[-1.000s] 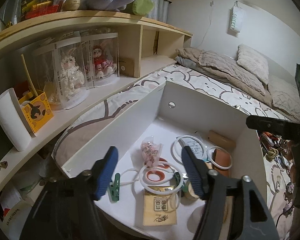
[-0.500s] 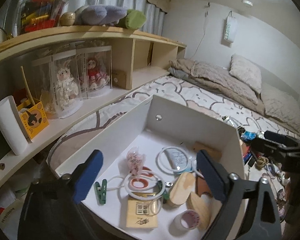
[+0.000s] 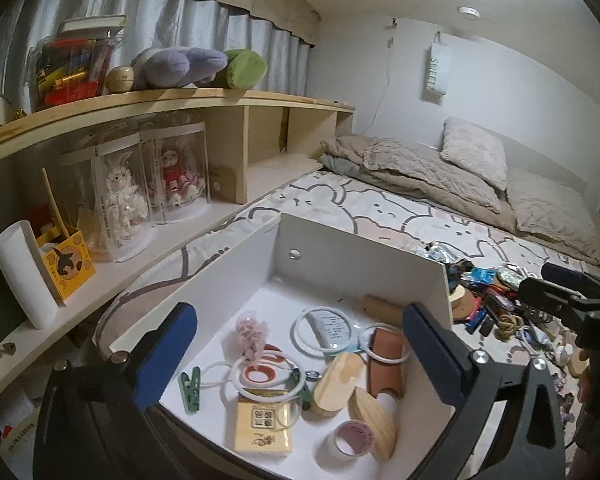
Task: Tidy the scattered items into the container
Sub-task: 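Withdraw both tools back from the box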
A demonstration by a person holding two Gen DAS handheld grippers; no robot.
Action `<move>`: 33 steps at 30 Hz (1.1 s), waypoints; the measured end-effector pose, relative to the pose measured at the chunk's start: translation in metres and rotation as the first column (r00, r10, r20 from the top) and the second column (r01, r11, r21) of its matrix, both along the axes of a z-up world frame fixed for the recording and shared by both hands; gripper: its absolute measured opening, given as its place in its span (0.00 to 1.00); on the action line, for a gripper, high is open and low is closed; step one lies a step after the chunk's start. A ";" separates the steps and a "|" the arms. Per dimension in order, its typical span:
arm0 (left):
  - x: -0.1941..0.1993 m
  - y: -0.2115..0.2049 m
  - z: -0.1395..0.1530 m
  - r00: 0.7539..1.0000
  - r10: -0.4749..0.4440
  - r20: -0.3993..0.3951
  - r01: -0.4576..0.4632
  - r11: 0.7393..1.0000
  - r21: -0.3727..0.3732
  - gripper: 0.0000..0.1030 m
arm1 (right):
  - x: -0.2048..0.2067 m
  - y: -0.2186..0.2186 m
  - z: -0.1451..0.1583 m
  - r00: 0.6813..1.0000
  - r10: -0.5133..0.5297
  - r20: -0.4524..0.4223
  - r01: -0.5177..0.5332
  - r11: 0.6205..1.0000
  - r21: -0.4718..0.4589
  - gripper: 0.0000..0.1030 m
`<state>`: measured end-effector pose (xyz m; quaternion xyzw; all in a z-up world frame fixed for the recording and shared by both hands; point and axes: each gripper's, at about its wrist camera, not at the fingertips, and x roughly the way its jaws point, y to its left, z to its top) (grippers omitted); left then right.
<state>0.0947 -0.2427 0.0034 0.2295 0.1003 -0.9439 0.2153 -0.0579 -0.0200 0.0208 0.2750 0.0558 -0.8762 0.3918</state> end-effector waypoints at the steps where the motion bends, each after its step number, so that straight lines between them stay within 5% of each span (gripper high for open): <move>1: 0.001 0.002 0.001 1.000 -0.004 -0.004 0.004 1.000 0.007 1.00 | 0.002 0.003 0.001 1.000 -0.005 -0.007 0.005 1.000 -0.001 1.00; 14: 0.014 0.031 0.018 0.999 -0.048 -0.004 0.047 0.998 -0.038 1.00 | 0.027 0.047 0.011 0.993 -0.073 -0.089 0.072 0.997 -0.015 1.00; 33: 0.027 0.055 0.010 0.995 -0.095 0.011 0.095 0.994 -0.057 1.00 | 0.044 0.089 -0.004 0.986 -0.143 -0.085 0.141 0.990 -0.031 1.00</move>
